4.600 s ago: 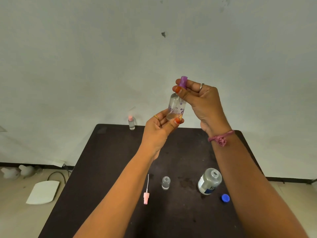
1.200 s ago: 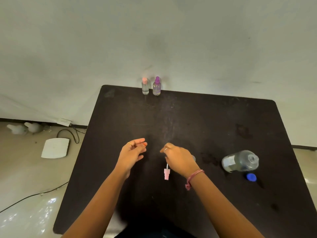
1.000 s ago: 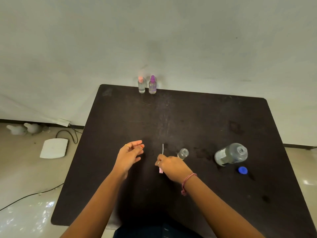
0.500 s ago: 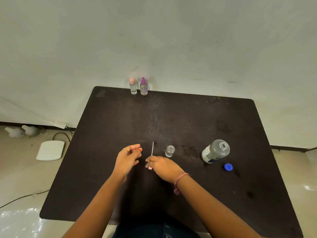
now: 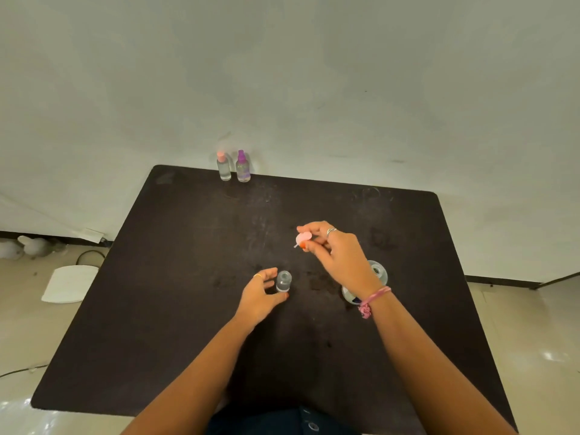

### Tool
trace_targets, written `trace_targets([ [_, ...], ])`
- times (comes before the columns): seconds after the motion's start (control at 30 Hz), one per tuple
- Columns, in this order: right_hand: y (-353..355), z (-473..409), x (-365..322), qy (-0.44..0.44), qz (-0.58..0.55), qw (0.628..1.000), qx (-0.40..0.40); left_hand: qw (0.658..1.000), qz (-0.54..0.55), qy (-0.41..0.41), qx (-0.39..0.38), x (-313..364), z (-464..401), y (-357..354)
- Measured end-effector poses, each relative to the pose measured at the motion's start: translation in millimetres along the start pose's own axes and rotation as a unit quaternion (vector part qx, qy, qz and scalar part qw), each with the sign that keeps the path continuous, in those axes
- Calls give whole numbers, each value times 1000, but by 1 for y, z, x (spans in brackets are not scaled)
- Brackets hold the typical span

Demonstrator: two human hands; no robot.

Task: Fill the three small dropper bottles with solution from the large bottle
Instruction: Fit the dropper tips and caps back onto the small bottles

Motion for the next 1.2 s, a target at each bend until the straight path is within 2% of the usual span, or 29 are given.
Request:
trace_targets([
  [0.17, 15, -1, 8, -23, 5, 998, 55, 997, -59, 1, 41, 8, -9, -19],
  [0.4, 28, -7, 7, -54, -40, 991, 118, 998, -35, 1, 58, 3, -15, -22],
  [0.87, 84, -39, -48, 16, -60, 976, 211, 971, 74, -176, 142, 99, 45, -11],
  [1.2, 127, -61, -90, 37, -61, 963, 261, 958, 107, -218, 150, 148, 75, -2],
])
Point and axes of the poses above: each hand's wrist, its own z-axis away from the middle knuckle, its own y-axis out of the back of the hand, x = y × z, the point moved 2 cm from there along -z, towards the middle knuckle, and after that the axes turned 14 degrees about y, right-handed, at the moved point
